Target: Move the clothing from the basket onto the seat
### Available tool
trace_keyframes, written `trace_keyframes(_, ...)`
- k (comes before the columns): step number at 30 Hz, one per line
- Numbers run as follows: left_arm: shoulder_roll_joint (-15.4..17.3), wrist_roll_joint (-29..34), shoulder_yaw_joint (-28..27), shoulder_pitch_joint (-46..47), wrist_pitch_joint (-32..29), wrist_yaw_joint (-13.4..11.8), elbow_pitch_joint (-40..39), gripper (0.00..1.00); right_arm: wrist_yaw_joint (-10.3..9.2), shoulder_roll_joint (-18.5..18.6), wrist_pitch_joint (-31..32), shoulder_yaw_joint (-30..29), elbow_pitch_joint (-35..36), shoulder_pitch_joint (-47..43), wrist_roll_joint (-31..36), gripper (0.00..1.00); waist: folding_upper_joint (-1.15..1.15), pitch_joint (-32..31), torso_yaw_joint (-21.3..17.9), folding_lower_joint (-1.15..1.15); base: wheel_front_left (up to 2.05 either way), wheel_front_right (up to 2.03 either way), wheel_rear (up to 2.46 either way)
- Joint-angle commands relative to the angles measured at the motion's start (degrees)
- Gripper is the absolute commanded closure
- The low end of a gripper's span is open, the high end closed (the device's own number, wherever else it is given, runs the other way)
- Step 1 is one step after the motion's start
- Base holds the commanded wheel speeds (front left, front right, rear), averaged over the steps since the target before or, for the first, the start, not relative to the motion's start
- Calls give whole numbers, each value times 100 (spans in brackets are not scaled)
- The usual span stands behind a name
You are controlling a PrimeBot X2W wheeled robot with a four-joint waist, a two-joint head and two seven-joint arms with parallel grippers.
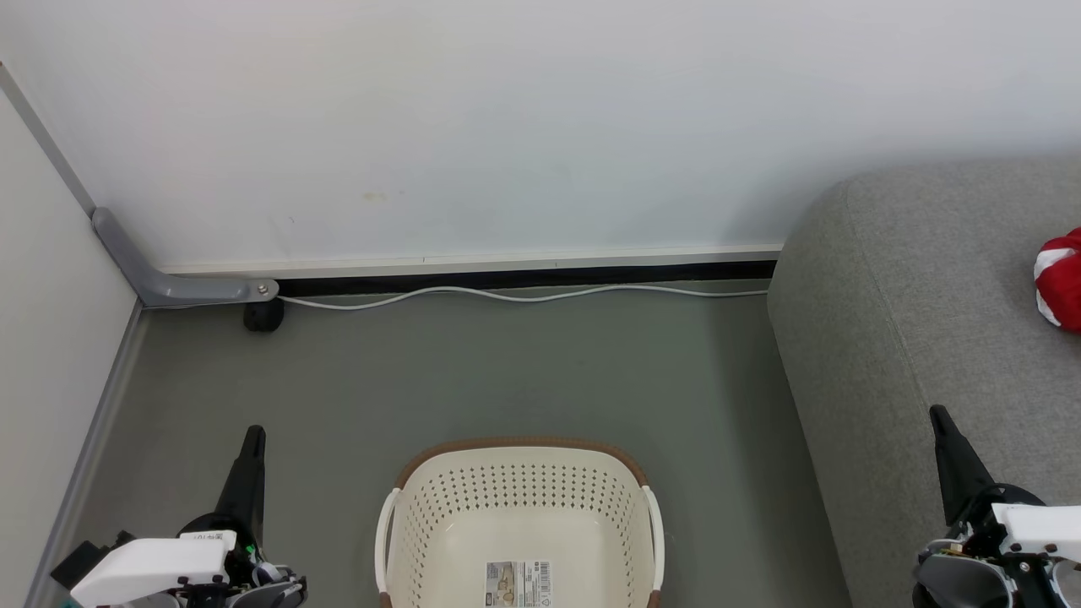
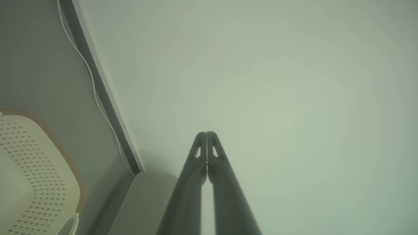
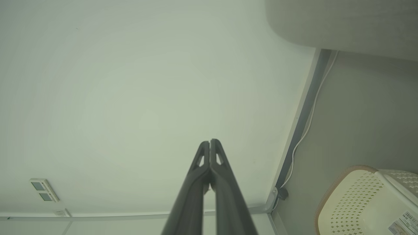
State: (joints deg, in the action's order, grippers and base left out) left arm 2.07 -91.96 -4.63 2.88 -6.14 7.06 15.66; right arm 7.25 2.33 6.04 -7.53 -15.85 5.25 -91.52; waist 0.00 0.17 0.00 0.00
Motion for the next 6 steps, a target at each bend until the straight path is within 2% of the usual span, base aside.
trace_keyframes(1, 81, -21, -189, 332, -35, 43, -160, 100, 24, 55, 49, 96, 182, 93, -60, 100, 0, 0, 0, 0, 0, 0, 0)
trace_keyframes(6, 81, -21, -189, 332, -35, 43, -161, 100, 24, 55, 49, 96, 182, 93, -60, 100, 0, 0, 0, 0, 0, 0, 0)
